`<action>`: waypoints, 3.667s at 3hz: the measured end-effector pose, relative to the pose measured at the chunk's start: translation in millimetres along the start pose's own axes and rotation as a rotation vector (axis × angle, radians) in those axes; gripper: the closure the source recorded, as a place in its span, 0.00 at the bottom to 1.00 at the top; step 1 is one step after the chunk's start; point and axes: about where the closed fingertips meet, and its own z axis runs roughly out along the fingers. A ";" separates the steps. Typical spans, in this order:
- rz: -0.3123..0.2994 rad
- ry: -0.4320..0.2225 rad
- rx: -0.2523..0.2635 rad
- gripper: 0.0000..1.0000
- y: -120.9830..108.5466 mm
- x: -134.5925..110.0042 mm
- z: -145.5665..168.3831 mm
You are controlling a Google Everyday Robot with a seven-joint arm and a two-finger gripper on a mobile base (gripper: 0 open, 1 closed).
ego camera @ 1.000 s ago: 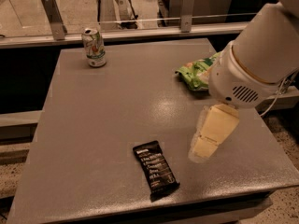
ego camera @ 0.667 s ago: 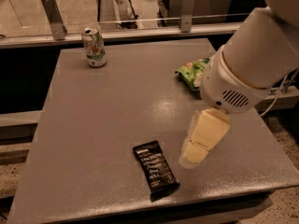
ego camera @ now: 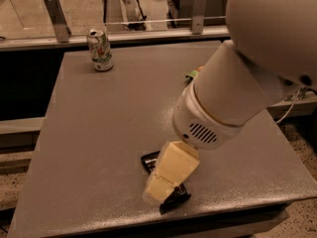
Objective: Move rxbar chocolate near 7up can
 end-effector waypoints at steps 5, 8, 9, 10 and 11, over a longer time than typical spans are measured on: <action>0.105 0.103 0.105 0.27 0.2 36.7 85.2; 0.108 0.094 0.130 0.97 -8.0 32.4 81.3; 0.077 0.073 0.169 1.00 -15.4 21.1 62.5; 0.040 0.049 0.226 1.00 -25.7 9.2 33.5; -0.026 0.013 0.322 1.00 -32.1 -16.8 -17.8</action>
Offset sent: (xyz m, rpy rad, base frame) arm -0.0106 0.0208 -0.0933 -0.1022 0.0687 -0.1297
